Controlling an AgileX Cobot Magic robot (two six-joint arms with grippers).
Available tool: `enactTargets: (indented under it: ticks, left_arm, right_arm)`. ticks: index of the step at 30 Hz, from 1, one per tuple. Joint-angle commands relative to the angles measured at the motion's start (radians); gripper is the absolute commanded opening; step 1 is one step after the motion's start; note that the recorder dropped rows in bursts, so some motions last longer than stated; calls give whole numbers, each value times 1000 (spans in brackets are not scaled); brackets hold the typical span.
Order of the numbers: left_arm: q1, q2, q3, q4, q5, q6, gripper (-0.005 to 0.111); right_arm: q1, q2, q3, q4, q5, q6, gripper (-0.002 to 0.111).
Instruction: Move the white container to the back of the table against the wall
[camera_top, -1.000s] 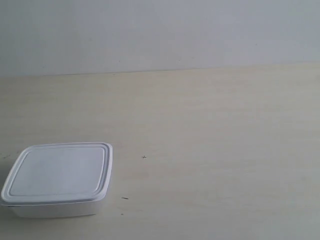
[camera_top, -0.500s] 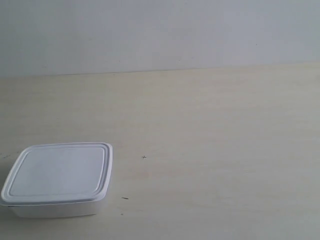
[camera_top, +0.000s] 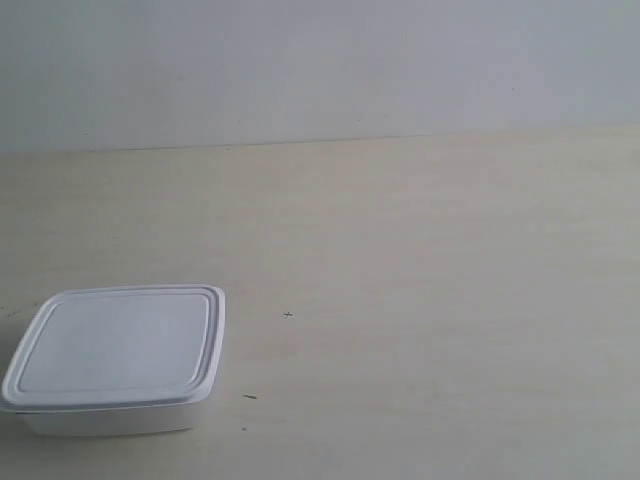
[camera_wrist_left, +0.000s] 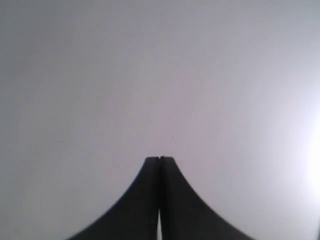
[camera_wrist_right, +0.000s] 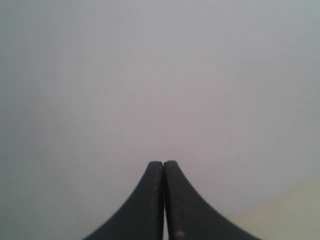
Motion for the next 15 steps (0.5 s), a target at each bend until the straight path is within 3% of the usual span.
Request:
enactTargets:
  ticks: [1,7,11,15]
  left_arm:
    - [1,64,-54,162,58,-101,0]
    - [1,296,-217,555,32,-433,0]
    - [1,457,-316,787,-7,-623,0]
    - [1,610,-352,913,-38,-747,0]
  right_arm:
    - [33,22,-79,-397,-56,329,0]
    - [33,274,-235,-882,-253,761,0]
    - [33,478,-323,-984,-355,819,0]
    - [36,658,-392,-1002,-477,820,0]
